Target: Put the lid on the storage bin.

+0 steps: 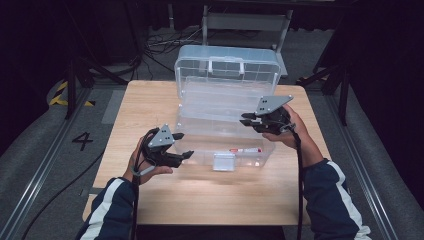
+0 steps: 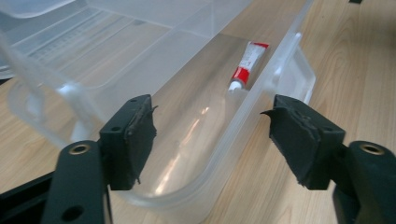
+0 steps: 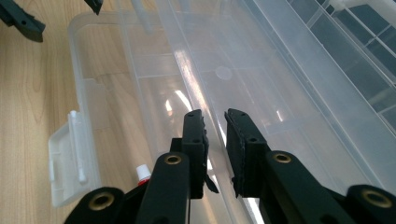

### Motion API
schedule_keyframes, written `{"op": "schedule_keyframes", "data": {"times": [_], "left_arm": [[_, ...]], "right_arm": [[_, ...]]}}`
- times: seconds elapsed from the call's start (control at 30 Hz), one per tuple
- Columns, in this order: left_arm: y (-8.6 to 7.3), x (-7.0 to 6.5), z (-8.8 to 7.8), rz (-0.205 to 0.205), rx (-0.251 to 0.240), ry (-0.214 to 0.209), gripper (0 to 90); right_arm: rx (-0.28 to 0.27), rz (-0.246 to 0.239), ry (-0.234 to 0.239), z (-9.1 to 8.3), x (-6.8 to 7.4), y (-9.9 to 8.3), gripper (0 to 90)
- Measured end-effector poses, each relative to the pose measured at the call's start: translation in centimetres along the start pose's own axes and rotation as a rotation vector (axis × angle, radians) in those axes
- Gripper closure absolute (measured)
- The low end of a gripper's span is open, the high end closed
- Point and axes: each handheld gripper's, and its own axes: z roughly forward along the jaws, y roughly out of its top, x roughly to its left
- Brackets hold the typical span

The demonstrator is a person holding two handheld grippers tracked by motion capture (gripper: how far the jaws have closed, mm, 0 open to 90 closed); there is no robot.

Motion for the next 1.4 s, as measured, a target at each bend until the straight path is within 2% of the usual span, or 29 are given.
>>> {"op": "schedule_keyframes", "data": {"times": [0.07,0.1,0.13,0.27,0.3,0.37,0.4,0.43,0.53,0.57,0.6,0.63,0.73,0.8,0.93,1.0,1.03,1.13,1.17,1.4], "left_arm": [[-0.3,0.4,-0.6,-0.001,0.007,0.014,34.3],[-0.5,0.7,-0.9,-0.007,0.009,0.035,35.2],[-0.5,0.7,-0.9,-0.007,0.009,0.035,37.4],[-1.2,2.1,-1.7,-0.055,0.044,0.123,46.6],[-1.3,2.4,-1.8,-0.073,0.047,0.130,50.3],[-1.5,3.2,-2.0,-0.109,0.040,0.148,57.2],[-1.5,3.2,-2.0,-0.109,0.040,0.148,62.2],[-1.7,3.8,-2.1,-0.136,0.024,0.158,65.7],[-1.6,4.7,-2.4,-0.163,-0.003,0.186,76.6],[-1.6,4.7,-2.4,-0.163,-0.003,0.186,81.7],[-1.5,4.9,-2.3,-0.169,-0.003,0.193,81.7],[-1.2,5.3,-2.1,-0.180,-0.007,0.200,87.1],[-0.8,5.8,-2.0,-0.178,-0.019,0.211,89.9],[0.1,6.4,-1.7,-0.155,-0.034,0.215,90.0],[1.0,7.2,-1.5,-0.172,-0.058,0.210,90.0],[1.7,7.9,-1.3,-0.171,-0.089,0.201,90.0],[2.3,8.2,-1.1,-0.188,-0.105,0.184,90.0],[3.5,8.7,-0.8,-0.190,-0.135,0.183,90.0],[3.5,8.7,-0.8,-0.190,-0.135,0.183,90.0],[6.2,9.4,-0.6,-0.187,-0.169,0.194,90.0]], "right_arm": [[0.000,-0.002,0.002,0.0,0.0,0.0,78.3],[0.000,-0.002,0.002,0.0,0.0,0.0,78.3],[0.000,-0.002,0.002,0.0,0.0,0.0,78.3],[0.007,-0.012,0.000,0.0,0.2,0.0,78.3],[0.008,-0.017,-0.001,0.0,0.2,0.0,78.3],[0.012,-0.021,-0.004,0.0,0.3,0.0,78.3],[0.013,-0.022,-0.003,0.0,0.4,0.0,78.3],[0.013,-0.023,-0.003,0.0,0.4,0.0,78.3],[0.013,-0.024,-0.002,0.0,0.4,0.0,78.3],[0.013,-0.024,-0.002,0.0,0.4,0.0,78.3],[0.013,-0.023,0.000,0.0,0.4,0.0,78.5],[0.014,-0.022,0.003,0.0,0.4,-0.1,78.5],[0.015,-0.023,0.003,0.0,0.5,-0.1,78.5],[0.019,-0.027,0.000,0.0,0.6,-0.1,78.5],[0.024,-0.035,-0.002,0.0,0.8,-0.1,78.4],[0.024,-0.036,-0.001,0.0,0.9,-0.1,78.4],[0.025,-0.037,0.000,0.0,0.9,-0.1,78.4],[0.026,-0.037,-0.004,0.0,1.0,-0.2,78.4],[0.026,-0.037,-0.004,0.0,1.0,-0.2,78.4],[0.033,-0.044,0.004,0.0,1.1,-0.2,78.4]]}}
